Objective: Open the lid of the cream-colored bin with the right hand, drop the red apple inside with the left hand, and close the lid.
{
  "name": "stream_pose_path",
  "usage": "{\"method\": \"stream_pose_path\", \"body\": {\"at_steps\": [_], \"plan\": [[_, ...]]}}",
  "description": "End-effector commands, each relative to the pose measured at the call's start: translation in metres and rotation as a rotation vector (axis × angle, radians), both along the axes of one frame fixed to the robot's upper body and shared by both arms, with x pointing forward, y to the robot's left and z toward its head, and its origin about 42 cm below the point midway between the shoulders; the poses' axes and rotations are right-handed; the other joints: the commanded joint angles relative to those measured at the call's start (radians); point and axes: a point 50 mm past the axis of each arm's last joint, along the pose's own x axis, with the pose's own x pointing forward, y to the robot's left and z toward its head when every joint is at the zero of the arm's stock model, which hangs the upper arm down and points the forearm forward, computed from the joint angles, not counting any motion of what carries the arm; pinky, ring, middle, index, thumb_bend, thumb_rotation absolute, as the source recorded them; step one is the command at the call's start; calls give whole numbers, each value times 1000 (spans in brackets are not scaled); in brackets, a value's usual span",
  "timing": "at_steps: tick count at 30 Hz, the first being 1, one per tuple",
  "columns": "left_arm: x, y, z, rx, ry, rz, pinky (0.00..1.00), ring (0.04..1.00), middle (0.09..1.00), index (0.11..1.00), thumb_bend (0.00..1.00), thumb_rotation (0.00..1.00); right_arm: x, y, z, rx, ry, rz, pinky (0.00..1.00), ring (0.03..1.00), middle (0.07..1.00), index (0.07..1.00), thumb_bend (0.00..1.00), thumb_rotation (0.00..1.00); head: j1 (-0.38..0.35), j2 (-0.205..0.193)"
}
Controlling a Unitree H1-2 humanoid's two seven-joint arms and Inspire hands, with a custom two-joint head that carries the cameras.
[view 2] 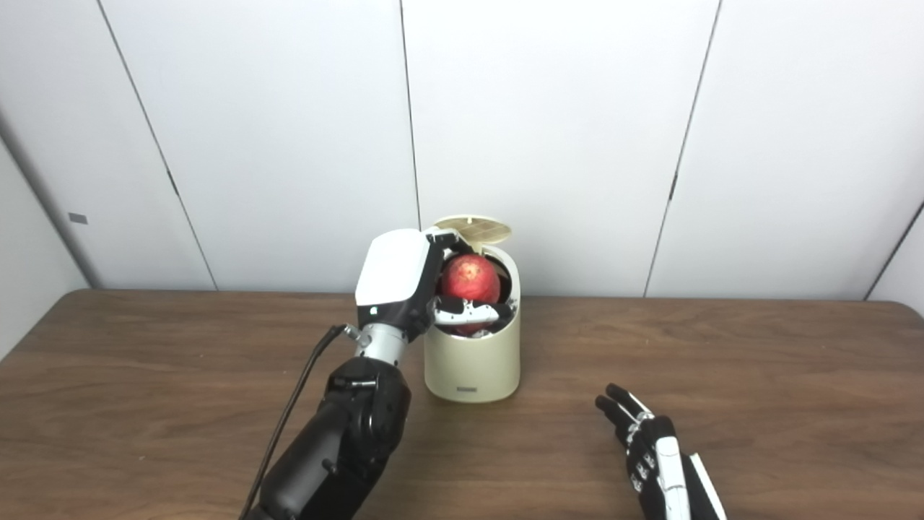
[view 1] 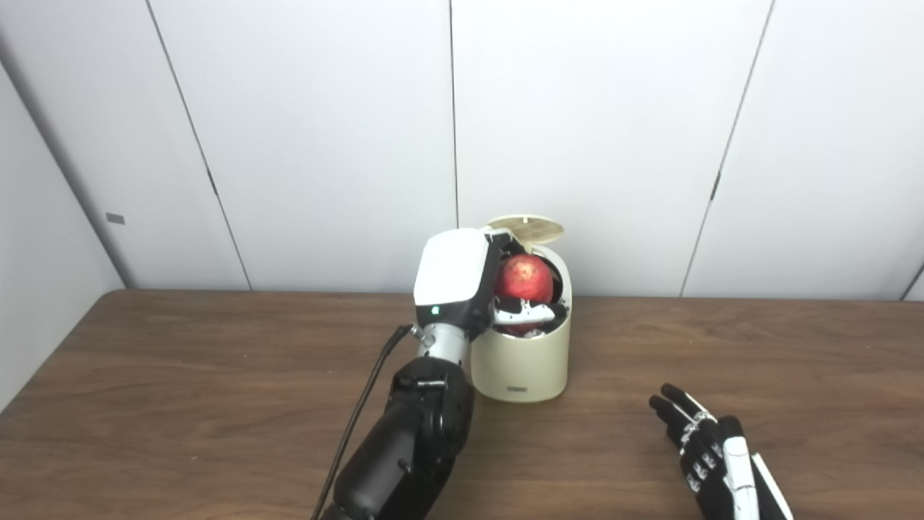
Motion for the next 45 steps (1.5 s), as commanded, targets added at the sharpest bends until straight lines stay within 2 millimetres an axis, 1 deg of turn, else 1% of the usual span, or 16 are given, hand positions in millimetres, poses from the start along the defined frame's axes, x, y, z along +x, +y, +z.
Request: {"method": "stream_pose_path", "body": {"at_steps": [1, 3, 4, 5, 6, 7, 13, 18, 25, 26, 27, 28, 29, 31, 39, 45], "plan": [[3, -4, 3, 22, 19, 6, 574, 671, 679, 492, 523, 51, 1, 2, 8, -4, -29, 5, 1000, 911, 816, 809, 573, 943, 1, 1], [3, -3, 2, 29, 27, 13, 582, 681, 689, 493, 523, 53, 1, 2, 8, -1, -31, 6, 1000, 912, 810, 804, 571, 935, 2, 1], [3, -3, 2, 29, 32, 16, 592, 688, 696, 573, 768, 21, 1, 2, 8, 2, -30, 6, 1000, 912, 807, 801, 577, 928, 2, 1], [2, -3, 2, 30, 39, 19, 595, 690, 698, 603, 852, 11, 1, 1, 8, 0, -30, 7, 1000, 911, 805, 798, 578, 924, 5, 0], [2, -3, 2, 31, 46, 22, 595, 692, 702, 623, 897, 5, 1, 1, 8, -3, -29, 6, 1000, 908, 802, 794, 581, 928, 5, 0], [2, -3, 3, 32, 54, 24, 598, 698, 711, 640, 922, 2, 1, 1, 8, -4, -28, 5, 1000, 905, 799, 790, 585, 929, 5, 1], [-1, -4, 6, 26, 73, 30, 615, 731, 753, 681, 948, 8, 2, 0, 7, -2, -27, 5, 1000, 903, 805, 794, 586, 927, 8, 4], [-2, -4, 7, 18, 72, 27, 603, 720, 745, 685, 956, 3, 2, 1, 8, -6, -31, -1, 1000, 897, 795, 788, 590, 916, 6, 6], [-3, -3, 7, -17, 48, 6, 580, 680, 697, 646, 921, 0, 3, -2, 6, -7, -31, -3, 1000, 902, 799, 794, 584, 923, 6, 10], [-3, -3, 7, -33, 43, -1, 564, 653, 665, 611, 877, 0, 3, -2, 6, -3, -29, -3, 1000, 904, 801, 796, 584, 927, 7, 10], [-3, -3, 7, -50, 39, -7, 538, 619, 633, 551, 701, 17, 3, -3, 6, -2, -30, -1, 1000, 906, 803, 798, 582, 926, 7, 10], [-3, -3, 7, -67, 36, -12, 500, 578, 593, 509, 608, 8, 3, -3, 6, -3, -33, 2, 1000, 908, 805, 800, 577, 928, 8, 10], [-3, -2, 7, -81, 34, -17, 436, 481, 561, 490, 543, 3, 3, -4, 6, -3, -33, 0, 1000, 911, 809, 803, 568, 938, 10, 10], [-4, -2, 6, -112, 28, -22, 353, 444, 545, 499, 490, 0, 4, -5, 5, 0, -36, 4, 1000, 912, 808, 805, 560, 937, 14, 10], [-10, 5, 9, -171, -49, -35, 320, 427, 539, 507, 471, 0, 4, -5, 4, -8, -27, 0, 1000, 916, 805, 813, 573, 955, 23, 8], [-21, 17, 23, -221, -86, -45, 320, 418, 529, 506, 472, 0, 4, -6, 4, -1, -36, 1, 1000, 906, 790, 775, 576, 929, 41, 14]]}}
